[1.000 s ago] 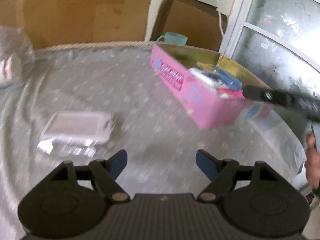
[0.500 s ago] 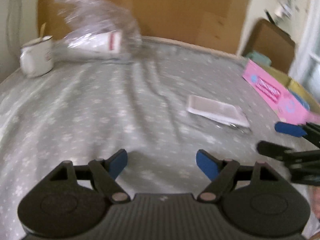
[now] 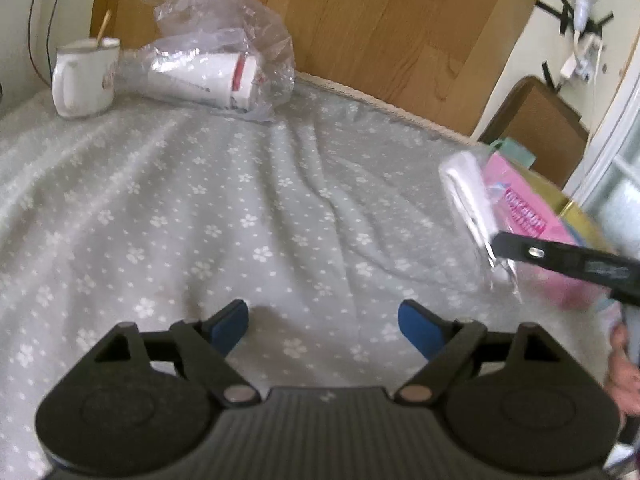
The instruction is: Organize soft objects
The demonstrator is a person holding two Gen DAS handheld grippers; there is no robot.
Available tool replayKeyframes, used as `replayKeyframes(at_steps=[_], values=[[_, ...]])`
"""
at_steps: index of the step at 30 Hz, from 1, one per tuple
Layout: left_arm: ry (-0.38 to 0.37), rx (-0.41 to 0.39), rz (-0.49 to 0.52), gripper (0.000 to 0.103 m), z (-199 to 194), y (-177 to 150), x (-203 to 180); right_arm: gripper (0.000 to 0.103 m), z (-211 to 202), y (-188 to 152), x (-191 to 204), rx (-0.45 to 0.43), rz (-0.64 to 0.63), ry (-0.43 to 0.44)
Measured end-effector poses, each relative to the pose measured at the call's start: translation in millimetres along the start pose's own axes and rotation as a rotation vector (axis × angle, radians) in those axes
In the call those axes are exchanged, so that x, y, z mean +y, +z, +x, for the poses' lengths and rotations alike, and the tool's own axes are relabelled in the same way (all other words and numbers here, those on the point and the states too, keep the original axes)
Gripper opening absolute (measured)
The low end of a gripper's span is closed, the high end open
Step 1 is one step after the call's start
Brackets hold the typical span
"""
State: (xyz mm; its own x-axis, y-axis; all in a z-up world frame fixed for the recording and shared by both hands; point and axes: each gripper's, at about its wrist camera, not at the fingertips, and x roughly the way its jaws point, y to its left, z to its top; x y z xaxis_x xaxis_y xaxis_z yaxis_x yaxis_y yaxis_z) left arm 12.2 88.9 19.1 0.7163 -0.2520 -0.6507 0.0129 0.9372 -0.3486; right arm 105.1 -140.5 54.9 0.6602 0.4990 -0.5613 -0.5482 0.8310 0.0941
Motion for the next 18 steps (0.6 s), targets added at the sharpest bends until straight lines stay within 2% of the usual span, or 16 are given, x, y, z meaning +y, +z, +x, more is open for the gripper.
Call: replayKeyframes(at_steps=[1,4,7,9,11,13,14,15,18], values=[[-0.022,0.008,-0.016,0.085,0.0,0.5,-0.3,0.012,-6.7,1.1,-6.7,0.001,0.095,0.048],[-0.102,0.035,-0.03,0.085,1.1,0.0,-8.3,0.011,-37.4,-11.5,-34.0,0.01,0.402,0.269],[-0.216,0.096,-0.009,0.086,6.4,-3.3,-27.8,0.011,-61.1,-46.5,-57.1,0.027,0.625,0.401],[-0.256,0.134,0.023,0.086,12.9,-5.5,-44.9,0.013,-71.8,-80.4,-74.9,0.038,0.765,0.449],[-0.277,0.167,0.064,0.086,21.1,-7.7,-64.0,0.018,-89.1,-108.5,-90.1,0.003,0.833,0.409],[-0.29,0.191,0.1,0.086,28.8,-10.4,-83.4,0.038,-107.6,-128.6,-100.6,-0.032,0.829,0.283],[-0.293,0.2,0.116,0.086,32.2,-10.8,-92.6,0.054,-115.3,-134.5,-102.6,-0.047,0.816,0.22],[-0.296,0.206,0.133,0.086,35.1,-10.3,-101.0,0.057,-123.4,-139.0,-103.9,-0.059,0.792,0.171],[-0.29,0.208,0.198,0.086,43.2,-7.0,-122.9,0.057,-142.3,-143.7,-96.6,-0.09,0.685,0.085]])
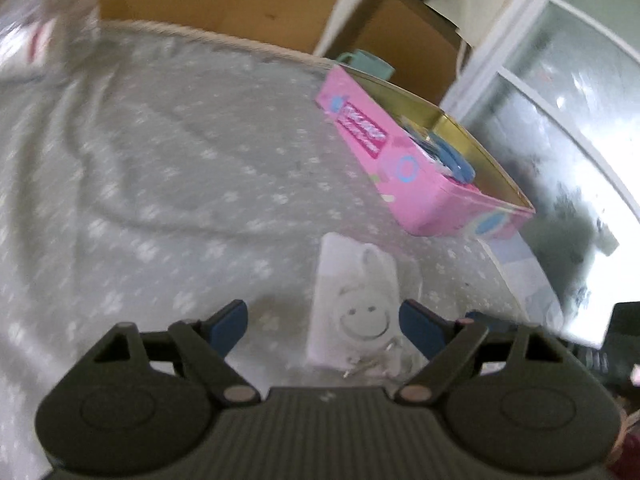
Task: Organize soft objects
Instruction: 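Carry the smiley-face packet into the pink tin and release it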
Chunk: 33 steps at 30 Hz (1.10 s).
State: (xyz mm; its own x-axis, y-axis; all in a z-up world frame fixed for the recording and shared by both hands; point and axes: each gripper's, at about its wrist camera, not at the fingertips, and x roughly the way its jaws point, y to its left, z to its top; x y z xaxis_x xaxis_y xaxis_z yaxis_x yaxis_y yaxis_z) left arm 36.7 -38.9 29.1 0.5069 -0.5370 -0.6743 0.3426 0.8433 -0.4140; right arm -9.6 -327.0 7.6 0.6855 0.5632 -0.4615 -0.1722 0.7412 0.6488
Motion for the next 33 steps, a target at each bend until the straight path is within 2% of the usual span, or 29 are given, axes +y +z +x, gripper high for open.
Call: replayKeyframes(at_steps=[1,4,6,7,8,9,10,12,13,17,22,27,31,33], values=[[0.009,0.007,0.021,0.086,5.4,2.9,-4.8,0.058,-5.8,-2.5,5.5,0.004,-0.056,-0.006],[0.009,0.06,0.049,0.086,22.7,8.0,-13.1,0.07,-0.6,-19.8,35.0,0.021,-0.281,-0.046],[-0.009,0.068,0.084,0.097,29.7,5.6,-20.6,0.074,8.0,-35.3,52.5,0.022,-0.444,-0.103],[-0.006,0.063,0.102,0.097,31.4,3.6,-22.9,0.074,10.6,-38.9,53.9,0.019,-0.513,-0.126],[-0.017,0.064,0.121,0.093,33.6,0.2,-29.4,0.074,19.6,-44.3,57.1,0.021,-0.564,-0.151],[-0.053,0.073,0.125,0.089,34.2,-1.7,-33.6,0.067,21.6,-45.5,51.5,0.033,-0.588,-0.158],[-0.051,0.072,0.12,0.089,33.8,-2.4,-37.3,0.064,30.2,-47.1,52.8,0.036,-0.603,-0.146],[0.009,0.052,0.132,0.089,29.9,-3.1,-44.3,0.063,42.4,-52.8,61.3,0.017,-0.673,-0.136],[0.007,0.037,0.131,0.089,24.0,-2.1,-46.3,0.063,48.5,-54.7,68.2,0.005,-0.703,-0.169],[-0.056,-0.03,0.131,0.089,-1.9,14.1,-61.9,0.061,31.0,-49.2,81.6,-0.095,-0.742,-0.134],[-0.07,-0.114,0.242,0.088,-2.2,48.2,-112.0,0.061,-1.8,-22.0,87.5,-0.259,-0.784,-0.145],[-0.118,-0.106,0.318,0.088,39.6,88.7,-157.0,0.061,-13.6,18.9,74.4,-0.368,-0.777,-0.226],[-0.135,-0.074,0.351,0.088,93.1,116.8,-182.7,0.061,-11.3,51.6,46.5,-0.381,-0.722,-0.3],[-0.121,-0.071,0.377,0.097,121.6,126.9,-191.8,0.066,-6.4,69.3,28.2,-0.378,-0.673,-0.335]])
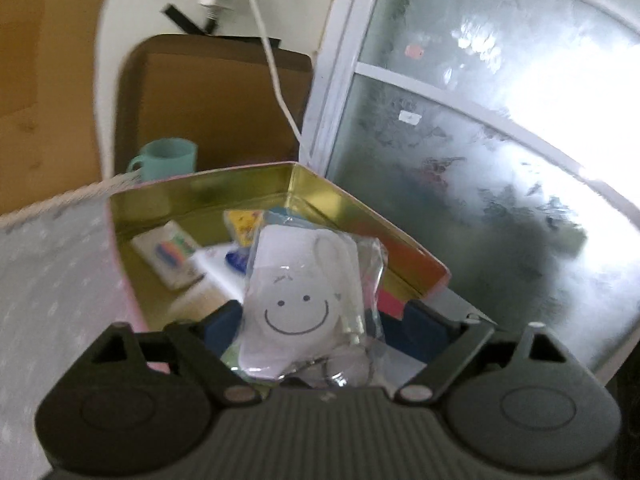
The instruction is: Organize soft objects
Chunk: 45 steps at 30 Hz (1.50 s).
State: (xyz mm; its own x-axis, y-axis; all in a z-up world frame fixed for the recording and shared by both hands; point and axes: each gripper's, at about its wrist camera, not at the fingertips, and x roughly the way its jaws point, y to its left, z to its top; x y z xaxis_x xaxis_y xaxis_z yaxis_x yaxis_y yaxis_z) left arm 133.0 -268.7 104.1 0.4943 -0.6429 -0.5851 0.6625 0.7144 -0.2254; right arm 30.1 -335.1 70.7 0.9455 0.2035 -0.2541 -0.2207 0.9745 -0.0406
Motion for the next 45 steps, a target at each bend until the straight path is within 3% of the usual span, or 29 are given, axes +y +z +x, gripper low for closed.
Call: replayKeyframes(at_steps=[2,3,6,9,12,20,28,31,36,45], values=[[0.074,0.031,0.004,0.093,31.1,6.8,2.8,0.074,21.2,-1.3,-17.5,0.023,0.032,-0.033],[0.12,0.05,-0.02,0.089,39.0,7.7,7.4,0.073,37.3,-3.2,-25.5,0.054,0.024,-0.061],[0.103,0.045,-0.106,0.09,30.8,1.3,20.6,0.073,68.1,-11.9,-49.7,0.183,0.052,-0.168],[0.174,-0.001,-0.089,0.091,9.6,-7.5,17.9,0.073,47.1,-14.0,-65.0,0.133,0.156,-0.119],[0.233,-0.017,-0.061,0.092,-8.0,-14.8,9.4,0.073,27.9,-14.8,-58.9,0.087,0.154,-0.148],[0.345,-0.039,-0.035,0.098,-57.1,-47.8,-12.9,0.073,-20.1,-19.9,-55.5,0.028,0.293,-0.15],[0.441,-0.053,-0.068,0.103,-109.1,-88.4,-14.3,0.075,-54.0,-27.5,-38.7,0.066,0.365,-0.153],[0.469,-0.05,-0.078,0.103,-126.8,-103.6,-13.1,0.083,-61.6,-25.6,-30.0,0.078,0.393,-0.137],[0.505,-0.008,-0.113,0.103,-142.9,-127.3,-8.8,0.091,-73.0,-21.2,-9.5,0.108,0.423,-0.114],[0.566,-0.039,-0.098,0.103,-164.3,-160.8,-7.5,0.092,-86.7,-22.7,16.9,0.148,0.467,-0.078]])
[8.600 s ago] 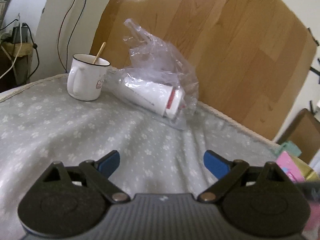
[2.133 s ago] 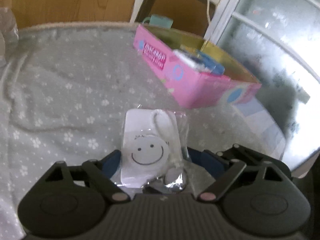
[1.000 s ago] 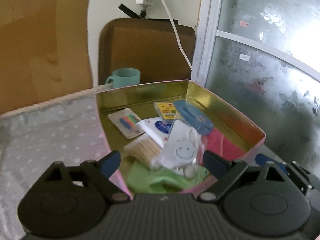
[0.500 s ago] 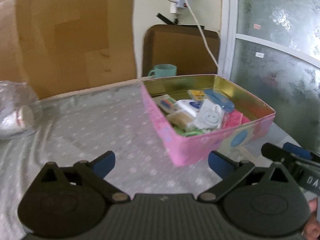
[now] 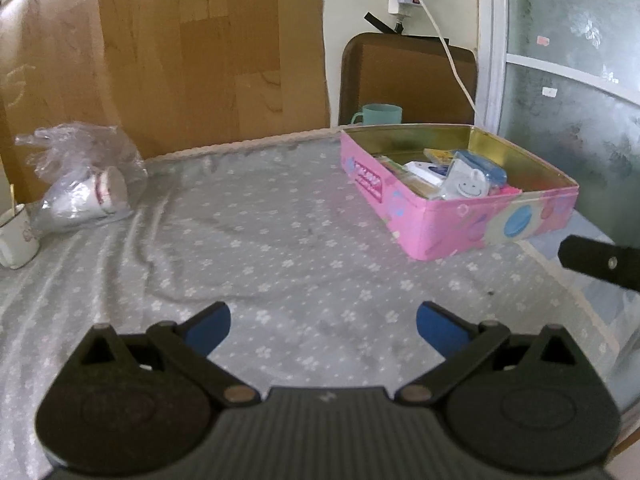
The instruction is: Organize soft objects
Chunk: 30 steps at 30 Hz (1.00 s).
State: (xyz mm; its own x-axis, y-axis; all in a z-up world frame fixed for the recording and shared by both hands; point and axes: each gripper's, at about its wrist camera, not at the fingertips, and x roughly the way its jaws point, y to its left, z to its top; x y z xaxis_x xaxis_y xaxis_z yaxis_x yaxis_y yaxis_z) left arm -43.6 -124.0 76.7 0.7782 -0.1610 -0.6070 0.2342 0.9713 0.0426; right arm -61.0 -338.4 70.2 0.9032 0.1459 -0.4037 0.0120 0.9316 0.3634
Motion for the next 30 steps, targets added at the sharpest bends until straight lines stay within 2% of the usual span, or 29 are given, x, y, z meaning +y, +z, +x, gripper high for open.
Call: replayKeyframes(at_steps=[11,30], values=[[0.005,-0.02,0.039,0.103,-11.8,-10.2,-1.3,0.092,-9.1,-3.1,20.1,-0.003,-0.036,0.002],[-0.002,-0.04,0.097,0.103,-27.3,-13.2,-11.5,0.092,-12.0,0.7,11.5,-0.028,-0.048,0.029]])
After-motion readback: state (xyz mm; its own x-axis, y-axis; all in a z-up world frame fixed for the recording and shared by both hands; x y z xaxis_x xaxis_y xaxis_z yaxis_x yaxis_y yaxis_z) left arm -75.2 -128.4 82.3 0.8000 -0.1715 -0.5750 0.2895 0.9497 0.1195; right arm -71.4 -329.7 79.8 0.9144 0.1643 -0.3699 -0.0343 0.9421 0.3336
